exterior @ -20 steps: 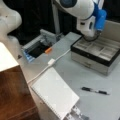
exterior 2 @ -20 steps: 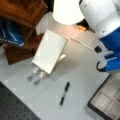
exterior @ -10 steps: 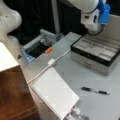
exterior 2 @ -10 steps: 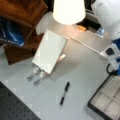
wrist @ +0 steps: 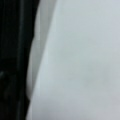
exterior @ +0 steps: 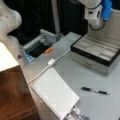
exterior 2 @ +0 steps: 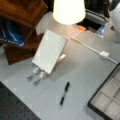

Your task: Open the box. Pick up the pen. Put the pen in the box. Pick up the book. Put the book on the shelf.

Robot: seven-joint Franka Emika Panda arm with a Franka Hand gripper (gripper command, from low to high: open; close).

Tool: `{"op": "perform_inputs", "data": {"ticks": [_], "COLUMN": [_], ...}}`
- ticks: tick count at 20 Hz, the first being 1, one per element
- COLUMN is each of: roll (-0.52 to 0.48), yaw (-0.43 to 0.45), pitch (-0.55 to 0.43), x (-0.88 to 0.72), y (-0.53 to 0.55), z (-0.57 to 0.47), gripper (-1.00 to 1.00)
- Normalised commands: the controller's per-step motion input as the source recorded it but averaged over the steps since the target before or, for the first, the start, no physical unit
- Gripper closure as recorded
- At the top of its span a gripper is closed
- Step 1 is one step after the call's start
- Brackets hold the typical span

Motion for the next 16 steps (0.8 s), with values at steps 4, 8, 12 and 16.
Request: {"op": "perform_inputs", "data": {"ticks": [4, 8, 12, 16], "roll": [-0.017, -0.012, 0.006, 0.020], "yaw": [-0.035, -0.055, -0.063, -0.057], "pitch": [-0.042, -0.051, -0.058, -0.043], "x": [-0.02, -0.02, -0.05, -0.09], "y": [0.19, 0.24, 0.29, 0.25], "z": [-0.05, -0.07, -0.05, -0.01], "gripper": [-1.00, -1.00, -1.00, -1.00]}}
